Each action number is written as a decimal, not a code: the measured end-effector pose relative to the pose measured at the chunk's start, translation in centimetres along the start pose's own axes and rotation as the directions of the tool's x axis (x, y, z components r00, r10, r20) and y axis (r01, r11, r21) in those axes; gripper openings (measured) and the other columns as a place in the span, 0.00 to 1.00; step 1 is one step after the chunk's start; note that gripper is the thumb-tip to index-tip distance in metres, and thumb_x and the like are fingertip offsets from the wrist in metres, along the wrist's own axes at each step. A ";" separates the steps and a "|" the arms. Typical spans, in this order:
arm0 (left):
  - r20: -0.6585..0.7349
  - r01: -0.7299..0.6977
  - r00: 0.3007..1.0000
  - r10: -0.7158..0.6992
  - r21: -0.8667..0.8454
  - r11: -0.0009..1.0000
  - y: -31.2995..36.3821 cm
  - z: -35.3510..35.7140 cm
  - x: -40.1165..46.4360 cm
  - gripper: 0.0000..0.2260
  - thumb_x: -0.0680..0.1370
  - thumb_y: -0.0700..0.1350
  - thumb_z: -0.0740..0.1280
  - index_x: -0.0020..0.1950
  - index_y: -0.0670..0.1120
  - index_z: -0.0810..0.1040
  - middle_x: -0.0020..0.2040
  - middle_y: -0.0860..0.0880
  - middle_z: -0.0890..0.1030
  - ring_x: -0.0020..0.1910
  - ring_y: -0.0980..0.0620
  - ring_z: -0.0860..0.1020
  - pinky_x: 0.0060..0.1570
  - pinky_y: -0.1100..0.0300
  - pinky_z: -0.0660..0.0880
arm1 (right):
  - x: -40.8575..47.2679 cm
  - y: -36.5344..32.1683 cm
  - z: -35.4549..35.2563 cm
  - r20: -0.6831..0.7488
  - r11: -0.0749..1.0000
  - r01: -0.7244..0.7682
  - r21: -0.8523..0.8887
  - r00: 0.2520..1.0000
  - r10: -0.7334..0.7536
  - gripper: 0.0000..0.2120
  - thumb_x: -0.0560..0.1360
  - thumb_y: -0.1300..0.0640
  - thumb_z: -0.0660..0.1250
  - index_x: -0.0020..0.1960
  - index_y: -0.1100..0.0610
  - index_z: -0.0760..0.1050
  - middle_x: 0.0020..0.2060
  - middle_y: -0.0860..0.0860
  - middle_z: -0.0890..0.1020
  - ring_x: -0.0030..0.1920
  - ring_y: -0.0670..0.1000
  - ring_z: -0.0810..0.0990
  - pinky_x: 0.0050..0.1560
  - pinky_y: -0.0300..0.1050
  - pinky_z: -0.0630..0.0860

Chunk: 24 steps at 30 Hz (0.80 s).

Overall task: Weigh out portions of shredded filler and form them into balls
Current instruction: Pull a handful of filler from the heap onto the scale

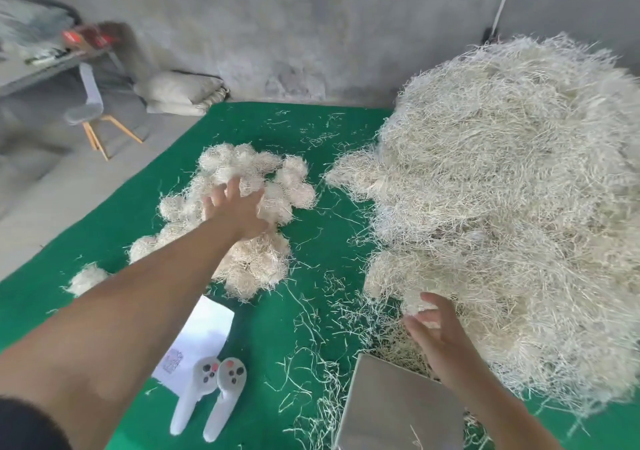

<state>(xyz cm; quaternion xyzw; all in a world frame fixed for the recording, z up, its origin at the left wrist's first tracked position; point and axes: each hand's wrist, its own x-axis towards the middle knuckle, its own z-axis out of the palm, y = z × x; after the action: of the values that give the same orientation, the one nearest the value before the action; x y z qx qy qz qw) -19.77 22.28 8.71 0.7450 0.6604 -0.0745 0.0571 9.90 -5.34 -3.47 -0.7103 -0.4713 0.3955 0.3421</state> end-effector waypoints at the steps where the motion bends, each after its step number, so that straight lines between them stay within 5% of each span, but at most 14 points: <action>1: -0.002 -0.026 1.000 0.026 -0.017 1.000 0.6 0.4 -0.1 0.32 0.80 0.56 0.67 0.82 0.61 0.58 0.85 0.46 0.43 0.82 0.34 0.45 0.77 0.32 0.52 | 0.4 0.6 -0.4 -0.029 1.000 -0.014 -0.010 0.999 0.014 0.30 0.77 0.32 0.63 0.74 0.37 0.57 0.61 0.42 0.73 0.48 0.41 0.82 0.39 0.37 0.79; 4: -0.028 -0.163 0.987 0.161 -0.160 0.973 3.6 3.5 -1.7 0.25 0.81 0.50 0.65 0.79 0.58 0.67 0.83 0.46 0.55 0.80 0.38 0.56 0.74 0.38 0.64 | 1.5 2.3 -2.6 -0.121 0.996 -0.078 -0.050 0.990 0.072 0.25 0.81 0.44 0.66 0.75 0.39 0.60 0.69 0.47 0.68 0.57 0.43 0.78 0.41 0.35 0.78; 8: 0.046 -0.351 0.915 0.401 -0.401 0.846 9.5 9.5 -6.1 0.19 0.83 0.50 0.64 0.75 0.57 0.71 0.78 0.50 0.67 0.71 0.52 0.71 0.71 0.55 0.68 | 2.8 3.4 -5.9 -0.280 0.970 -0.060 -0.237 0.960 -0.010 0.33 0.81 0.52 0.68 0.80 0.48 0.55 0.81 0.45 0.52 0.72 0.51 0.69 0.62 0.44 0.75; 10: 0.109 -0.366 0.875 0.472 -0.489 0.792 12.9 12.4 -8.3 0.20 0.84 0.50 0.64 0.76 0.57 0.69 0.78 0.52 0.67 0.67 0.55 0.73 0.67 0.61 0.66 | 3.3 3.7 -6.4 -0.292 0.937 -0.067 -0.343 0.956 -0.039 0.36 0.80 0.52 0.68 0.81 0.47 0.53 0.83 0.43 0.48 0.59 0.45 0.76 0.56 0.43 0.77; 13: 0.178 -0.331 0.831 0.526 -0.603 0.726 17.5 15.4 -11.2 0.21 0.83 0.50 0.64 0.76 0.59 0.69 0.78 0.54 0.67 0.72 0.57 0.69 0.71 0.59 0.64 | 4.3 3.5 -5.5 -0.184 0.830 0.003 -0.558 0.975 -0.127 0.28 0.81 0.53 0.67 0.77 0.48 0.61 0.80 0.48 0.55 0.41 0.41 0.77 0.40 0.36 0.77; 15: 0.181 -0.253 0.847 0.499 -0.688 0.680 19.7 16.5 -12.6 0.20 0.83 0.48 0.64 0.75 0.56 0.71 0.76 0.53 0.71 0.71 0.56 0.72 0.74 0.52 0.68 | 5.1 3.3 -3.6 0.001 0.672 0.149 -0.725 0.977 -0.215 0.24 0.81 0.53 0.66 0.74 0.48 0.64 0.74 0.51 0.62 0.46 0.44 0.80 0.40 0.38 0.80; 17: 0.205 -0.156 0.871 0.446 -0.746 0.647 21.1 17.3 -13.5 0.18 0.83 0.47 0.64 0.74 0.53 0.73 0.74 0.51 0.74 0.69 0.53 0.75 0.72 0.49 0.71 | 6.3 3.8 -1.4 0.104 0.586 0.207 -0.783 0.973 -0.204 0.32 0.79 0.55 0.69 0.78 0.47 0.57 0.72 0.53 0.62 0.55 0.52 0.81 0.44 0.44 0.84; 19: 0.265 -0.070 0.869 0.419 -0.771 0.633 21.6 17.9 -14.3 0.17 0.84 0.46 0.63 0.72 0.51 0.75 0.73 0.50 0.75 0.68 0.52 0.75 0.70 0.53 0.71 | 7.4 4.6 0.1 0.058 0.599 0.090 -0.796 0.996 -0.072 0.46 0.76 0.59 0.72 0.82 0.44 0.45 0.78 0.54 0.53 0.63 0.59 0.77 0.51 0.51 0.84; 21: 0.288 -0.037 0.869 0.403 -0.774 0.632 21.5 18.4 -14.9 0.16 0.84 0.46 0.64 0.72 0.50 0.75 0.72 0.51 0.76 0.66 0.55 0.75 0.68 0.57 0.69 | 8.0 5.7 0.8 -0.034 0.571 -0.092 -0.816 0.993 0.111 0.49 0.77 0.62 0.71 0.84 0.47 0.40 0.82 0.54 0.46 0.70 0.61 0.73 0.58 0.54 0.83; 24: 0.303 0.016 0.873 0.383 -0.801 0.598 20.7 18.7 -15.2 0.18 0.83 0.49 0.66 0.73 0.52 0.74 0.72 0.53 0.76 0.63 0.59 0.73 0.66 0.61 0.68 | 7.6 7.1 0.9 -0.119 0.475 -0.182 -0.861 0.980 0.159 0.33 0.78 0.64 0.69 0.80 0.57 0.61 0.76 0.57 0.68 0.64 0.56 0.80 0.57 0.50 0.83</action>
<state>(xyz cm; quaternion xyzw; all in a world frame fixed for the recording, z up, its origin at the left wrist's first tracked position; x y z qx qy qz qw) -1.68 1.51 -7.11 0.6718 0.5110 0.0589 0.5330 13.76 -0.36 -11.82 -0.8332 -0.5289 0.1289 -0.0970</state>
